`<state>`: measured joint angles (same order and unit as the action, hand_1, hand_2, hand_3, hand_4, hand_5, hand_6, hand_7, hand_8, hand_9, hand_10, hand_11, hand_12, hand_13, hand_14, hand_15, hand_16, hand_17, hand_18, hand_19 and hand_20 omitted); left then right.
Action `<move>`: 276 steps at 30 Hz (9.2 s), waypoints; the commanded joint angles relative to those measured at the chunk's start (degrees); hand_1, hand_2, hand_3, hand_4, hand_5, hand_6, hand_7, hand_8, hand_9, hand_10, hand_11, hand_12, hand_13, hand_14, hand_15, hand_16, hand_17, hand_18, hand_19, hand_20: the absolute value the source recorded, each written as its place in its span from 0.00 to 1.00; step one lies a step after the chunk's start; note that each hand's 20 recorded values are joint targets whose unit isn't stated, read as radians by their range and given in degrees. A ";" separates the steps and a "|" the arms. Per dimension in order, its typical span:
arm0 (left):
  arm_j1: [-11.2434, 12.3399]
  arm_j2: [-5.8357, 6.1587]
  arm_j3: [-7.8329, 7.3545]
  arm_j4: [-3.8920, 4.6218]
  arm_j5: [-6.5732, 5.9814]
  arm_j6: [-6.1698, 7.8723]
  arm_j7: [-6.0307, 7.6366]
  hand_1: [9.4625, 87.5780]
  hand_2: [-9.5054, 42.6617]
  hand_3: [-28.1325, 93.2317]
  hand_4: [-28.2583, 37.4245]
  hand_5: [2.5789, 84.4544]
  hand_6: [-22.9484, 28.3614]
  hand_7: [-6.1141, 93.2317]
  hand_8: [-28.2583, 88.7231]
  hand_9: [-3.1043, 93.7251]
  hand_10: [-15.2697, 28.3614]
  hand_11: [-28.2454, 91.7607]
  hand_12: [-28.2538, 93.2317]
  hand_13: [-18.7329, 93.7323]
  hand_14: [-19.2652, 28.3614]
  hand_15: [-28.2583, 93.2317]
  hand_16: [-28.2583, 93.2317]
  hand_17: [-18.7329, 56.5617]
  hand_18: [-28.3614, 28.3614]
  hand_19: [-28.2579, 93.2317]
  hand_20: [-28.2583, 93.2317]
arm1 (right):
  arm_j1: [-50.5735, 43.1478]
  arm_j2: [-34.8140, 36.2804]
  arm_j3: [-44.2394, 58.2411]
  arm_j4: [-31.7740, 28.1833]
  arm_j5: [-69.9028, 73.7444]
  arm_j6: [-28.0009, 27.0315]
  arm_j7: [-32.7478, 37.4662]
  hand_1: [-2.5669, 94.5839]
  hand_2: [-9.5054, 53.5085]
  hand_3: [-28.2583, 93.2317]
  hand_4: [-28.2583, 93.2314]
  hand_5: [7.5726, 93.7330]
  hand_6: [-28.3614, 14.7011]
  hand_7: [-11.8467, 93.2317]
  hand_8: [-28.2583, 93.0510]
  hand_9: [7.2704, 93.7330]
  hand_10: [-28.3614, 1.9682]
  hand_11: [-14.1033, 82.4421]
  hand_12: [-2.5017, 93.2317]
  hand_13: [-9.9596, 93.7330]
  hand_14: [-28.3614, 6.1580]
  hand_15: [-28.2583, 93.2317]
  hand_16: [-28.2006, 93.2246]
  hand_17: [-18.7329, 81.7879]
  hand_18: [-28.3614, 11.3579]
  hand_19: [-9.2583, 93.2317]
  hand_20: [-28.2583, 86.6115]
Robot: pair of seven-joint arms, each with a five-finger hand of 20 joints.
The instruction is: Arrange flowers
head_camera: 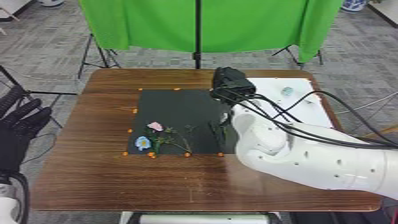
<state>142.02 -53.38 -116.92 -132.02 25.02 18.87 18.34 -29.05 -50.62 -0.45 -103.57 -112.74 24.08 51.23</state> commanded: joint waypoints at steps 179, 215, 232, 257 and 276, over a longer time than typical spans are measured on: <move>-4.61 -0.20 6.14 0.23 1.76 -0.60 -0.76 0.14 0.32 0.86 0.00 0.35 0.58 0.17 0.17 0.33 0.77 0.44 0.33 0.36 0.96 0.66 0.16 0.13 0.98 0.72 0.30 | 0.15 8.23 1.04 17.00 5.35 -7.09 0.12 0.60 0.00 0.83 0.00 0.86 0.71 0.38 0.25 0.99 0.78 0.25 0.38 0.91 0.80 0.75 0.39 0.66 0.32 1.00 0.55; -9.99 3.05 8.24 0.97 3.18 -2.48 -2.13 0.14 0.32 0.86 0.00 0.35 0.58 0.17 0.18 0.33 0.77 0.44 0.33 0.36 0.96 0.66 0.16 0.13 0.98 0.72 0.30 | 3.92 -13.76 -10.06 11.99 3.31 -9.33 -4.25 0.60 0.00 0.84 0.00 0.87 0.70 0.36 0.27 1.00 0.77 0.27 0.38 0.91 0.79 0.77 0.40 0.66 0.31 1.00 0.58; -10.48 3.03 8.65 1.36 3.11 -2.53 -2.14 0.14 0.32 0.86 0.00 0.35 0.58 0.17 0.17 0.33 0.77 0.44 0.33 0.36 0.96 0.66 0.16 0.13 0.98 0.72 0.30 | 5.08 -14.86 -12.35 11.54 4.48 -9.24 -3.54 0.54 0.00 0.83 0.00 0.81 0.70 0.33 0.24 0.98 0.75 0.31 0.35 0.90 0.76 0.77 0.39 0.65 0.29 1.00 0.59; -9.69 2.07 8.39 0.99 3.38 -2.00 -2.93 0.15 0.32 0.86 0.01 0.35 0.58 0.17 0.17 0.33 0.77 0.44 0.33 0.36 0.96 0.66 0.16 0.13 0.98 0.72 0.29 | 6.37 -14.61 -12.73 9.79 4.99 -6.29 -4.87 0.35 0.00 0.85 0.00 0.70 0.66 0.28 0.13 0.90 0.62 0.43 0.21 0.87 0.69 0.78 0.39 0.63 0.24 1.00 0.60; -4.89 -0.08 6.21 -0.83 3.20 -0.37 -2.16 0.15 0.32 0.86 0.01 0.35 0.58 0.17 0.17 0.33 0.77 0.44 0.33 0.36 0.96 0.66 0.16 0.13 0.98 0.72 0.29 | 6.23 -4.63 -5.10 4.86 7.56 -5.86 -4.69 0.26 0.17 0.86 0.02 0.65 0.61 0.26 0.14 0.84 0.49 0.40 0.20 0.83 0.59 0.75 0.37 0.59 0.18 1.00 0.53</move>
<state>133.49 -51.83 -109.62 -131.92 28.18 17.15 15.91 -23.61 -63.35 -11.73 -96.06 -106.79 20.27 47.08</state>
